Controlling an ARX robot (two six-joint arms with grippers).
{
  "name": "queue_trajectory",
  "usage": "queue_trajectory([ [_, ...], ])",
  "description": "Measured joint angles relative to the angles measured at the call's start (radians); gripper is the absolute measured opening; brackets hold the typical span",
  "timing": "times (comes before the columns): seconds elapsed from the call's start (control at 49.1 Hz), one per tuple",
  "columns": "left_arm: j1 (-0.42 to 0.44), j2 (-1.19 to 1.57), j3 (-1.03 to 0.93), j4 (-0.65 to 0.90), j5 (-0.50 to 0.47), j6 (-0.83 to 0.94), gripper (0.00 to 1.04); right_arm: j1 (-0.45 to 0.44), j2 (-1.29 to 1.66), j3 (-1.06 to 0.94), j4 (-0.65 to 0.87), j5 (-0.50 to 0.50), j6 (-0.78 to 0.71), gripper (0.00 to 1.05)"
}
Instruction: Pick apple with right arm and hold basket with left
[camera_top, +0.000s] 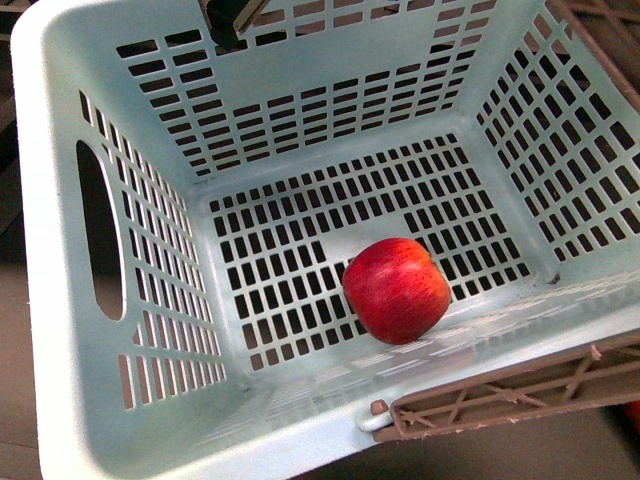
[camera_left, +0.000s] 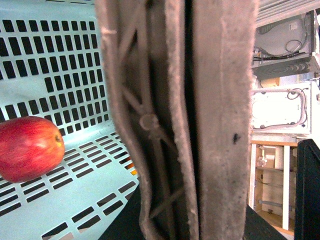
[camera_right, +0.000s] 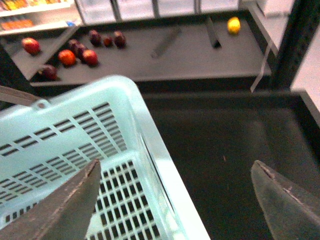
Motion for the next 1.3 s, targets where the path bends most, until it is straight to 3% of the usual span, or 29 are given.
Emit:
queue_trajectory([
  [0.041,0.000,0.000,0.000,0.000,0.006,0.000,0.17,-0.011,-0.015,-0.060,0.119,-0.027,-0.048,0.81],
  [0.143,0.000,0.000,0.000,0.000,0.006,-0.005,0.17,-0.039,-0.060,-0.146,0.251,-0.056,-0.103,0.67],
  [0.306,0.000,0.000,0.000,0.000,-0.005,0.000,0.17,-0.084,-0.132,-0.236,0.279,-0.094,-0.139,0.43],
  [0.489,0.000,0.000,0.000,0.000,0.001,-0.003,0.17,-0.135,-0.234,-0.335,0.276,-0.148,-0.155,0.02],
  [0.55,0.000,0.000,0.000,0.000,0.001,-0.003,0.17,-0.185,-0.261,-0.354,0.266,-0.222,-0.160,0.02],
  [0.673,0.000,0.000,0.000,0.000,0.001,-0.004,0.17,-0.231,-0.308,-0.385,0.250,-0.233,-0.160,0.02],
  [1.305,0.000,0.000,0.000,0.000,0.000,-0.003,0.17,-0.233,-0.562,-0.475,0.118,-0.240,-0.160,0.02],
])
